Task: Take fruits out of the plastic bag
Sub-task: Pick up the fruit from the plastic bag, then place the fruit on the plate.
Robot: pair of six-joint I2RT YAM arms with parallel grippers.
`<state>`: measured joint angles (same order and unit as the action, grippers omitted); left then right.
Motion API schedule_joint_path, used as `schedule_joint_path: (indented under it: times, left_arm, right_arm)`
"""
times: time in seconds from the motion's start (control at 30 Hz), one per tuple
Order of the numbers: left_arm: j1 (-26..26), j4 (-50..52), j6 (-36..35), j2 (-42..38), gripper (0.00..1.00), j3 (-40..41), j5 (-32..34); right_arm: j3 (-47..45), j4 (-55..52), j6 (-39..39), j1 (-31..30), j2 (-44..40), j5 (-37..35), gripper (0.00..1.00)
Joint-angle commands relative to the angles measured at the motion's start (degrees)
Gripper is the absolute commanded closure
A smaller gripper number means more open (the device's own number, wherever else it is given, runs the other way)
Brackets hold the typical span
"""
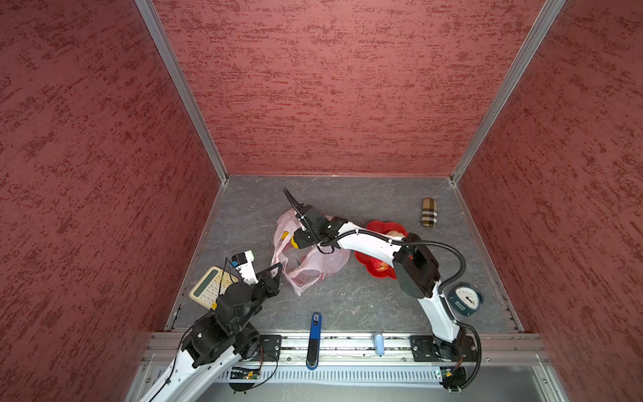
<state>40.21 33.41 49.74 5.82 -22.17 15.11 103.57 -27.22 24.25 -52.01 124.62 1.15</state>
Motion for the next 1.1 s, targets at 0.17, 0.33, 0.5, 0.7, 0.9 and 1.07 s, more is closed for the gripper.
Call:
schedule_joint_path:
  times: [0.17, 0.33, 0.5, 0.7, 0.9, 1.07]
  left_arm:
    - [-0.18, -1.70, 0.39, 0.32, 1.00, 0.60, 1.91]
    - [-0.07, -3.76, -0.66, 2.54, 1.00, -0.23, 2.68]
    - [-0.06, -4.51, -0.87, 3.19, 1.00, -0.76, 3.32]
    - [-0.04, -3.50, -0.87, 3.51, 1.00, -1.51, 3.70]
    - [-0.06, -2.44, -0.67, 3.50, 1.00, -2.08, 3.87]
    - [-0.04, -2.15, -0.34, 3.62, 1.00, -2.08, 3.44]
  right_arm:
    - [-3.15, -0.28, -2.50, -0.57, -10.13, 9.45, 0.69]
    - [-5.53, -3.91, -3.18, -1.32, -15.40, 12.81, 0.69]
    - [-11.11, -7.60, -2.64, -1.34, -24.58, 10.43, 0.70]
    - [-17.37, -13.10, -2.19, 0.17, -35.93, 5.69, 0.70]
    - [-25.50, -17.51, -2.93, 9.69, -46.04, -0.58, 0.71]
    - [-32.92, -12.34, -4.31, 23.62, -47.16, -2.70, 0.71]
